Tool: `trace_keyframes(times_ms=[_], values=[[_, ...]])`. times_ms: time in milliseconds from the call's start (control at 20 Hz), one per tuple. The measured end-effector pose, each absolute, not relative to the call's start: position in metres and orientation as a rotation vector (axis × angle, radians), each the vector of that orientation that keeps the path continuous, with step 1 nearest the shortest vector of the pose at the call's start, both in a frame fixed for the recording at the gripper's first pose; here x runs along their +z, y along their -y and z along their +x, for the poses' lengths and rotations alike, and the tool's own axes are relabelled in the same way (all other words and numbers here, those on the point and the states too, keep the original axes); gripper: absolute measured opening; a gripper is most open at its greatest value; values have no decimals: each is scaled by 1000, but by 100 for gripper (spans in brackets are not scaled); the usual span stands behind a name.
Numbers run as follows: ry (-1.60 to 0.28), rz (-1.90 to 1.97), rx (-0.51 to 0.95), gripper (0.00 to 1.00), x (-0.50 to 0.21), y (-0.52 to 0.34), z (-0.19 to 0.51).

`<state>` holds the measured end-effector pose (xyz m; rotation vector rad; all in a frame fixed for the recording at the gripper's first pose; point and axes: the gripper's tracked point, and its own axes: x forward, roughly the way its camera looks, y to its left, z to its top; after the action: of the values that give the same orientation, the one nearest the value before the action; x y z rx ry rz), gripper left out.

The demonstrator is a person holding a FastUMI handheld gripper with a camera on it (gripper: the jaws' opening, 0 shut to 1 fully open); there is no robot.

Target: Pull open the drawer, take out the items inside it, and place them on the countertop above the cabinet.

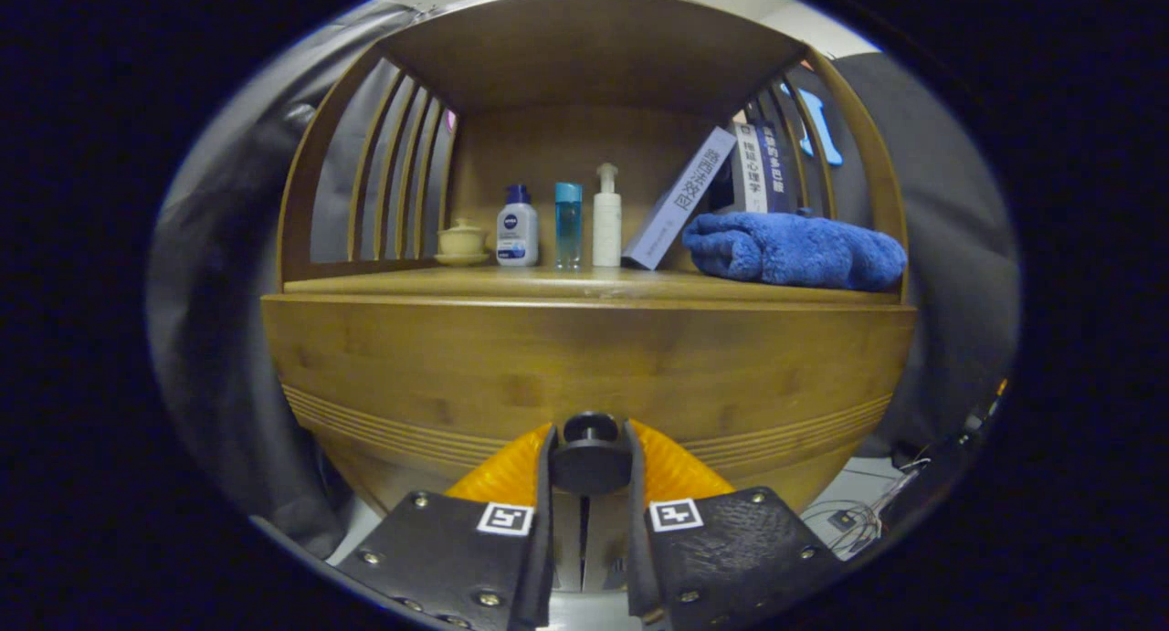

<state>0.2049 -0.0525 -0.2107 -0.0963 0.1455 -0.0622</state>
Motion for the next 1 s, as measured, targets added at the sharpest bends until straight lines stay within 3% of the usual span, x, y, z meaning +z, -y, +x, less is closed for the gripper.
trace_keyframes(times_ms=[1000], values=[[-183, -58, -53, 32, -214, 52, 206]])
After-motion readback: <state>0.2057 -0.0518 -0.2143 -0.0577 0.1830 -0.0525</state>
